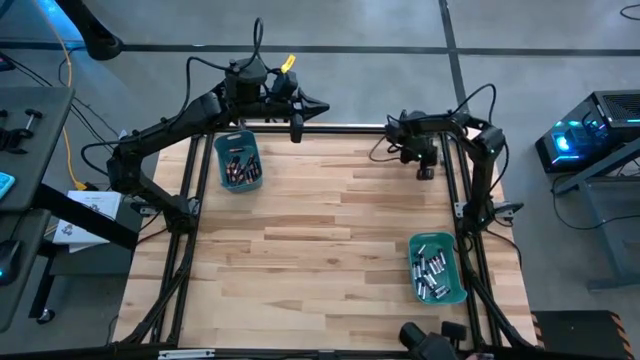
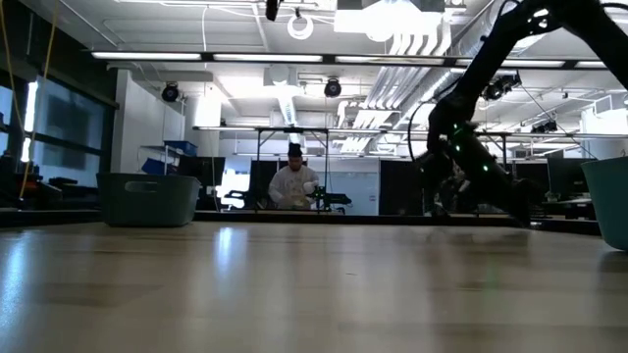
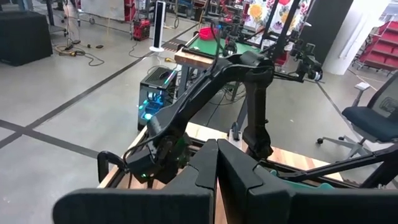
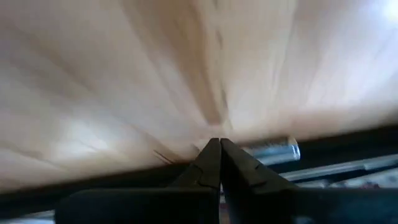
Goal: Sort batteries
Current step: Put the silver battery into the green bin
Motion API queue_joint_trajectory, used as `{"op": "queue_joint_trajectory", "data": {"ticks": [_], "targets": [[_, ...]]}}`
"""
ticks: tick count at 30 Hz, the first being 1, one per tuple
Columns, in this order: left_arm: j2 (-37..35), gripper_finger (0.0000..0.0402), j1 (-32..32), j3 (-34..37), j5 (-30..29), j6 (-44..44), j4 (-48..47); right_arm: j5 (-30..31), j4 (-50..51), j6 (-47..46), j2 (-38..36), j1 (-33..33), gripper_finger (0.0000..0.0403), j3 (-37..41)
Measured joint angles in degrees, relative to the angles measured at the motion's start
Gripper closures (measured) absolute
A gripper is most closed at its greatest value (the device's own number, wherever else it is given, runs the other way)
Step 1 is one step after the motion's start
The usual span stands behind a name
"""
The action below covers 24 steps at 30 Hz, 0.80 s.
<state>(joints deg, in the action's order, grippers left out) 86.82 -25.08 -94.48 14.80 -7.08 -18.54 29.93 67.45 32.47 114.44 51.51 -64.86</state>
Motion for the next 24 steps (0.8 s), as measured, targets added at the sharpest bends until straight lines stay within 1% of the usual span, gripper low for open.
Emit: {"op": "queue_joint_trajectory", "data": {"ticks": [3,5,7,9,15,24], "targets": [[-0.3,0.0402,0.0,0.0,0.0,-0.2,-0.2,-5.9,-0.8,-0.8,-3.2,-1.9,0.0403,-0.9],[-0.5,0.0401,0.0,0.0,0.0,0.1,0.0,-6.3,-2.3,-0.5,-6.0,-3.2,0.0403,-1.0],[-0.5,0.0402,0.0,0.0,0.0,0.3,0.1,-5.3,-3.5,1.3,-7.2,-3.0,0.0403,-1.0],[-0.5,0.0402,0.0,0.0,0.0,0.7,0.0,-2.9,-2.5,3.3,-7.0,-1.0,0.0403,-0.9],[-0.5,0.0402,0.0,0.0,-0.1,1.2,0.4,0.4,1.6,3.6,-3.6,3.2,0.0403,-0.9],[-0.5,0.0402,0.0,0.0,-0.2,1.1,0.5,8.7,2.1,4.1,3.0,1.2,0.0403,-0.2]]}}
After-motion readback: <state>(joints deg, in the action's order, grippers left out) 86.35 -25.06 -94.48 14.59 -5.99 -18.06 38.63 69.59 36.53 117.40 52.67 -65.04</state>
